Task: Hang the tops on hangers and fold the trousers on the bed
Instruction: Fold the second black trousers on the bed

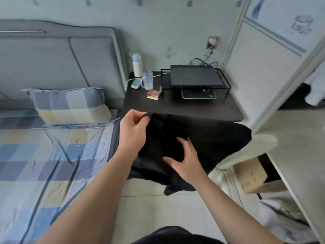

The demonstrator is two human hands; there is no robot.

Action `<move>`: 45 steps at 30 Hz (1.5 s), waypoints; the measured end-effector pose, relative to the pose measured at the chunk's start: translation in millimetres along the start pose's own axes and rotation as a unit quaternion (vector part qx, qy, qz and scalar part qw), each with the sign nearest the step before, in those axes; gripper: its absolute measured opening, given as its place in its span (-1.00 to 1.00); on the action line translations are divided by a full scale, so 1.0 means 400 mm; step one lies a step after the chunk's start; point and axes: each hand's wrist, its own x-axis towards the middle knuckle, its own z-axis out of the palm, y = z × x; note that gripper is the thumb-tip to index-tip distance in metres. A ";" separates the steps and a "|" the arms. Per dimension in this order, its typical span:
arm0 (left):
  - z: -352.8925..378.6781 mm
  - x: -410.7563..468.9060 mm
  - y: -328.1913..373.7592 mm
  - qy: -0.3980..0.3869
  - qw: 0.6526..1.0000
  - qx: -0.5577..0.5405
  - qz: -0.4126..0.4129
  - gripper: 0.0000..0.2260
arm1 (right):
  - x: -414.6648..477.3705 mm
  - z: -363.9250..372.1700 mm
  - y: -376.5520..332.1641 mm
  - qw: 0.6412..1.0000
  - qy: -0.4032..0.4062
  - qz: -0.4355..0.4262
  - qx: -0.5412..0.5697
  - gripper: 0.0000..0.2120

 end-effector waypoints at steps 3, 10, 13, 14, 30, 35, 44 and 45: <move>-0.163 0.003 0.045 0.034 0.996 -0.074 -0.035 -0.90 | 0.004 0.126 -0.113 0.996 -0.055 -0.037 -0.065 -0.25; -0.612 0.004 0.063 0.179 0.969 -0.164 -0.039 -0.89 | -0.060 0.445 -0.331 0.914 -0.390 -0.076 0.088 -0.54; -0.787 -0.015 0.052 0.225 0.964 -0.136 -0.040 -0.93 | -0.082 0.630 -0.411 0.927 -0.339 -0.161 -0.003 -0.68; -0.845 -0.022 0.041 0.251 0.960 -0.118 -0.038 -0.94 | -0.080 0.689 -0.442 0.929 -0.323 -0.179 -0.033 -0.66; -1.086 -0.420 -0.323 0.491 0.840 0.076 -0.217 -0.85 | -0.159 1.305 -0.728 0.802 -0.588 0.101 -0.034 -0.95; -1.005 -0.388 -0.401 0.447 0.836 0.052 -0.314 -0.47 | -0.184 1.351 -0.785 0.750 -0.646 0.141 -0.013 -0.85; -0.979 -0.295 -0.420 0.625 0.712 0.008 -0.319 -0.85 | -0.059 1.396 -0.807 0.633 -0.757 0.153 0.048 -0.81; -0.984 -0.288 -0.407 0.651 0.699 -0.026 -0.296 -0.84 | -0.040 1.401 -0.790 0.641 -0.760 0.105 0.024 -0.75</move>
